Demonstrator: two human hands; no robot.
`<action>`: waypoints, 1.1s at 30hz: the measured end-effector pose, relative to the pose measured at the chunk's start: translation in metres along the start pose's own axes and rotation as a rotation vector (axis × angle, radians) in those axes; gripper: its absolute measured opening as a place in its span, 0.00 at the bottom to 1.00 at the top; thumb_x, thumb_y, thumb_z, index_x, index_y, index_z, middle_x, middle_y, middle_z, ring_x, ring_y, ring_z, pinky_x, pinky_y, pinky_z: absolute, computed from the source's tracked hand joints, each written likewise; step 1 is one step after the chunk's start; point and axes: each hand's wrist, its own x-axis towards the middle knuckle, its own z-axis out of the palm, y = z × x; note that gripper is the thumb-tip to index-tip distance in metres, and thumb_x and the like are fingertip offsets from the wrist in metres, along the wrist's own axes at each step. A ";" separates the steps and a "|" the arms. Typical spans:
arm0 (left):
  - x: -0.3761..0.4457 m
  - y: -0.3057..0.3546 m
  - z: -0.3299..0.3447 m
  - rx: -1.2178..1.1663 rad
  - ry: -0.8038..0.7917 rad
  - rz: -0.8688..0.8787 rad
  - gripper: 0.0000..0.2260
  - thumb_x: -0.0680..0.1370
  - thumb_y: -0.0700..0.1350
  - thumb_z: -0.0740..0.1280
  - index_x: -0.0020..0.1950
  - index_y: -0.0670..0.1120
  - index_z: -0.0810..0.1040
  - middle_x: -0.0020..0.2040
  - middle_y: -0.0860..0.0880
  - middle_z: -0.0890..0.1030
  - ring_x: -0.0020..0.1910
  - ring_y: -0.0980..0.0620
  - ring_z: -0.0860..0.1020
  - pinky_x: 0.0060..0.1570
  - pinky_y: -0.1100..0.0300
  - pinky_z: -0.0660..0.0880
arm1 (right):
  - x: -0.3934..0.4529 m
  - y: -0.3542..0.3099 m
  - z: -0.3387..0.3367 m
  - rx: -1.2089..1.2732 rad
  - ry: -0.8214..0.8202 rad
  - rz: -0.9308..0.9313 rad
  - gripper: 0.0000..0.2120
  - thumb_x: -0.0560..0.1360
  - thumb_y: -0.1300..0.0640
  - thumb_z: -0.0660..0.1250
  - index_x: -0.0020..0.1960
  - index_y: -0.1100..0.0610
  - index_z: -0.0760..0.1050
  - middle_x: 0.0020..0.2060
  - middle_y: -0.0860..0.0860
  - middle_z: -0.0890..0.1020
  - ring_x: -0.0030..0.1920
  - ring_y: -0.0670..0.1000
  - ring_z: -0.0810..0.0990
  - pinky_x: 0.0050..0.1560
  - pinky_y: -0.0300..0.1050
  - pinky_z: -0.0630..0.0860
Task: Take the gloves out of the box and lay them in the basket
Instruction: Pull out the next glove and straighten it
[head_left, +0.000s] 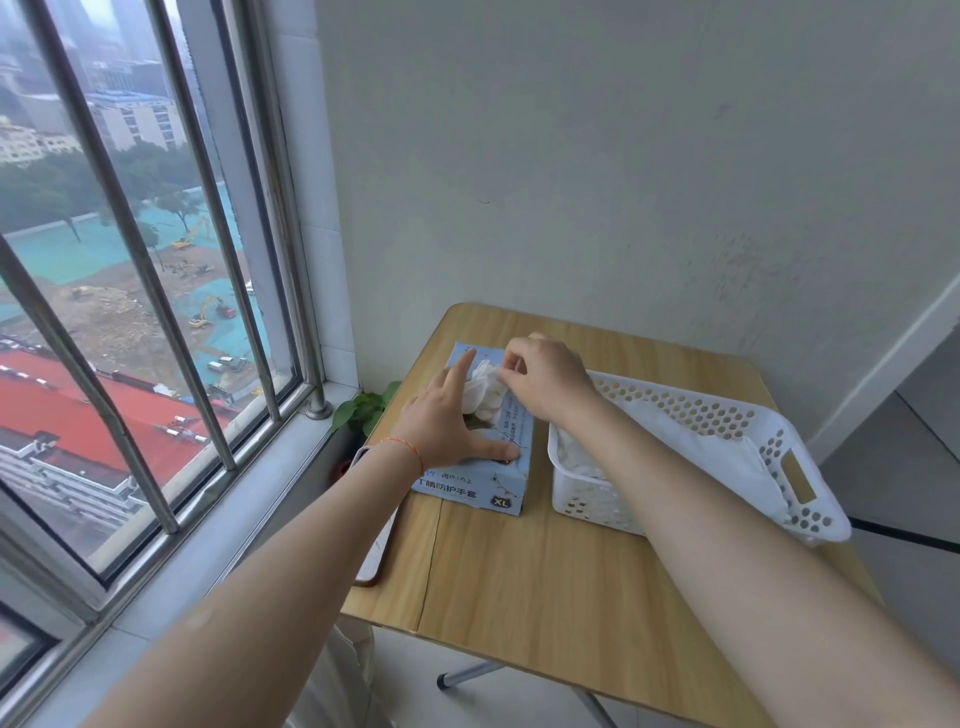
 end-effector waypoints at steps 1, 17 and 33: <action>0.000 0.000 0.000 0.001 -0.002 -0.004 0.62 0.57 0.71 0.75 0.80 0.56 0.43 0.77 0.48 0.60 0.73 0.45 0.64 0.71 0.43 0.65 | -0.001 -0.002 -0.003 0.071 0.016 -0.017 0.05 0.77 0.53 0.66 0.42 0.52 0.74 0.42 0.47 0.75 0.44 0.50 0.75 0.49 0.46 0.72; -0.004 0.001 0.000 -0.057 0.021 -0.024 0.64 0.55 0.72 0.75 0.79 0.59 0.40 0.78 0.49 0.59 0.75 0.46 0.63 0.71 0.41 0.64 | -0.002 -0.003 0.000 0.090 0.147 0.017 0.09 0.78 0.58 0.63 0.48 0.54 0.83 0.45 0.49 0.76 0.43 0.50 0.77 0.41 0.45 0.75; -0.004 0.011 -0.019 -0.318 0.224 0.057 0.33 0.67 0.57 0.78 0.69 0.58 0.70 0.66 0.55 0.68 0.63 0.57 0.68 0.63 0.58 0.67 | -0.006 -0.009 -0.042 0.441 0.164 0.105 0.09 0.79 0.54 0.61 0.44 0.57 0.75 0.39 0.52 0.83 0.41 0.54 0.83 0.46 0.51 0.80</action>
